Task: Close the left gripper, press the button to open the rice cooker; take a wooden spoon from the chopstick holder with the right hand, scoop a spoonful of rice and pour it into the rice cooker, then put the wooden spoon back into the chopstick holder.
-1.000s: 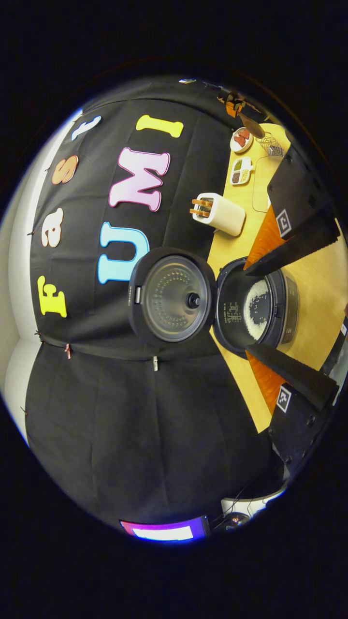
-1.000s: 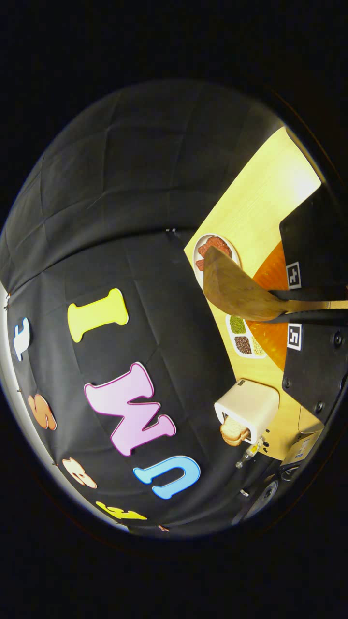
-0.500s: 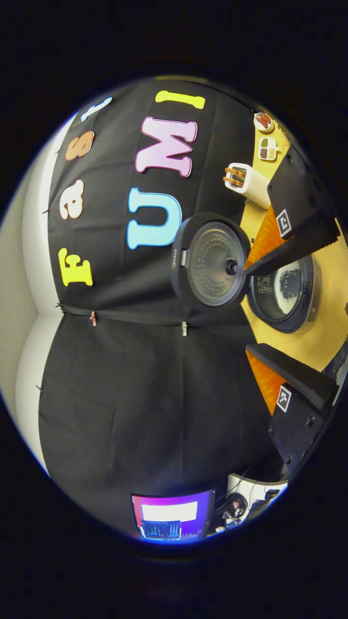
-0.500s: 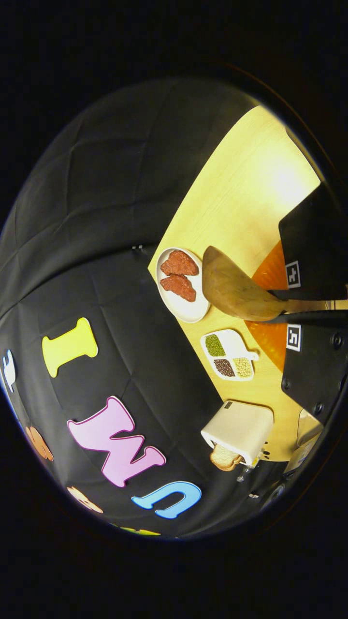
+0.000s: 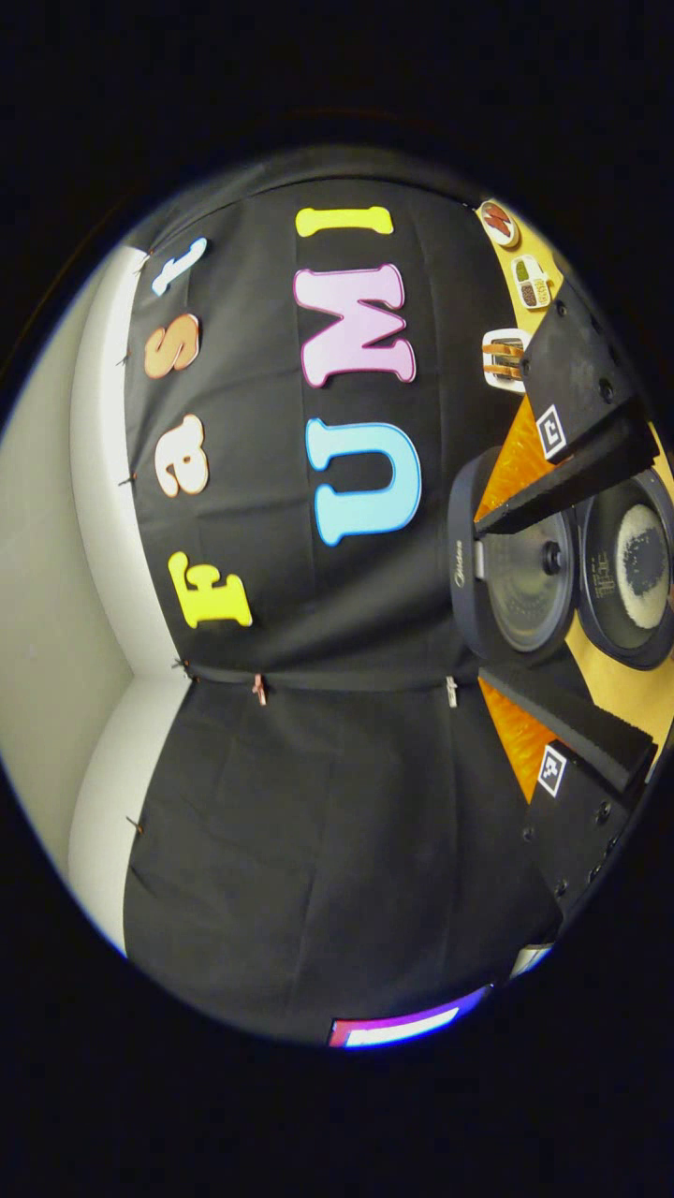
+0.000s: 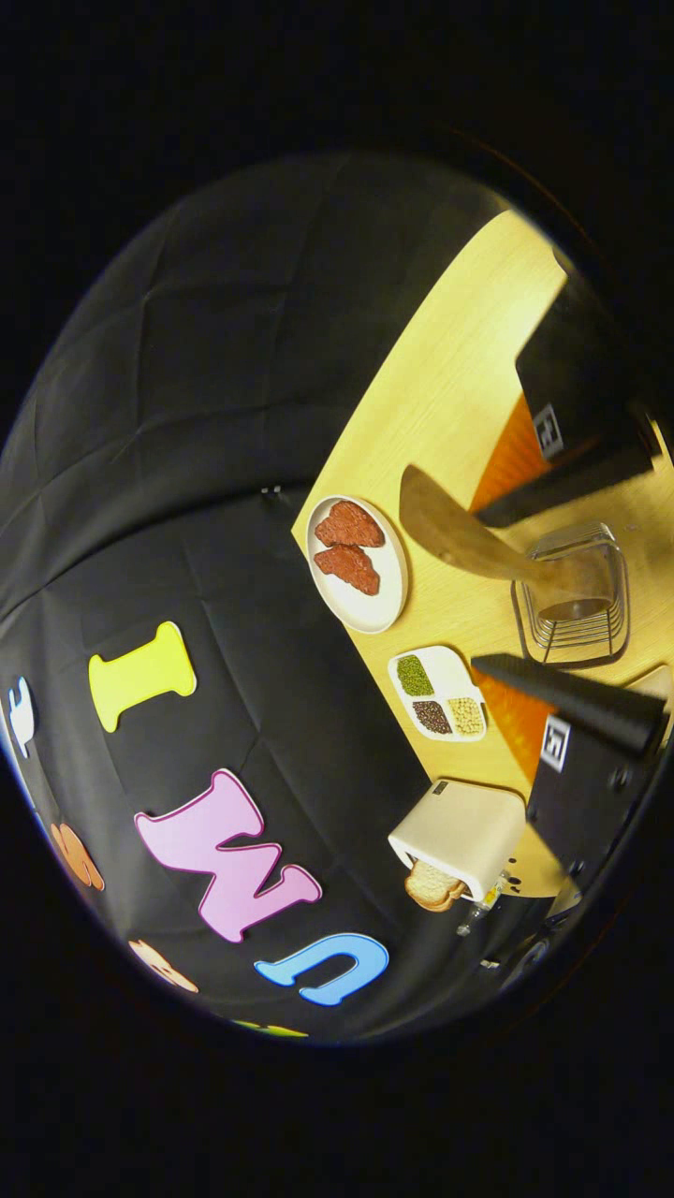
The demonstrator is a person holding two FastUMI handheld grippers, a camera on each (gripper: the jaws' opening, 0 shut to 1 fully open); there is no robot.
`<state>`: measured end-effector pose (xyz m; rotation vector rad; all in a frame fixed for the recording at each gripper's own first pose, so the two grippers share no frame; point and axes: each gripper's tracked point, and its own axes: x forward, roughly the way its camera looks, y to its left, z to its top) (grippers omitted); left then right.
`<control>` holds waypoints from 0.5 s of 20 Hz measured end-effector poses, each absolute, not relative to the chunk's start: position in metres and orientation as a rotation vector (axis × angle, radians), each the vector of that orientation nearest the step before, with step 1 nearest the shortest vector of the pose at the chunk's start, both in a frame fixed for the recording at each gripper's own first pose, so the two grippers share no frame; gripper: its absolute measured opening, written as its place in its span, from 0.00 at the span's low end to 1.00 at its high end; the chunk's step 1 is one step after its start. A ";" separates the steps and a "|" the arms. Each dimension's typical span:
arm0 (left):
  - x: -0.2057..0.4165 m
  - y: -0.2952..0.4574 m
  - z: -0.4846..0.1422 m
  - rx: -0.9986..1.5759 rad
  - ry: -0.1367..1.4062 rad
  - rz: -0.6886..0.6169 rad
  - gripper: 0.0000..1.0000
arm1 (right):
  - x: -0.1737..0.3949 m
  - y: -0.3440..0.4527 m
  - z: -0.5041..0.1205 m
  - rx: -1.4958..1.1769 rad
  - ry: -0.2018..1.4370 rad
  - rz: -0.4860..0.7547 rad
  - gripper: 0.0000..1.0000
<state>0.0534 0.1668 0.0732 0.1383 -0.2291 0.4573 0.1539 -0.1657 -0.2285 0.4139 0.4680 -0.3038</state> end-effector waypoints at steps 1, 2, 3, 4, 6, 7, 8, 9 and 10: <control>0.065 0.165 0.075 0.135 -0.240 0.429 0.92 | 0.142 -0.170 -0.224 0.392 0.464 -0.311 1.00; 0.076 0.162 0.079 0.127 -0.252 0.399 0.92 | 0.129 -0.175 -0.221 0.371 0.459 -0.325 0.99; 0.085 0.162 0.083 0.128 -0.267 0.378 0.94 | 0.116 -0.178 -0.214 0.353 0.450 -0.335 0.99; 0.095 0.165 0.085 0.134 -0.280 0.364 0.93 | 0.105 -0.182 -0.206 0.337 0.437 -0.346 0.99; 0.113 0.173 0.091 0.146 -0.300 0.341 0.95 | 0.081 -0.186 -0.189 0.302 0.413 -0.354 0.98; 0.120 0.176 0.096 0.151 -0.312 0.331 0.95 | 0.070 -0.187 -0.180 0.280 0.401 -0.357 0.98; 0.127 0.181 0.099 0.156 -0.325 0.322 0.96 | 0.058 -0.188 -0.173 0.260 0.392 -0.361 0.98; 0.133 0.187 0.104 0.163 -0.336 0.315 0.95 | 0.047 -0.187 -0.167 0.246 0.387 -0.363 0.99; 0.139 0.193 0.106 0.167 -0.340 0.311 0.95 | 0.037 -0.184 -0.161 0.239 0.381 -0.364 0.98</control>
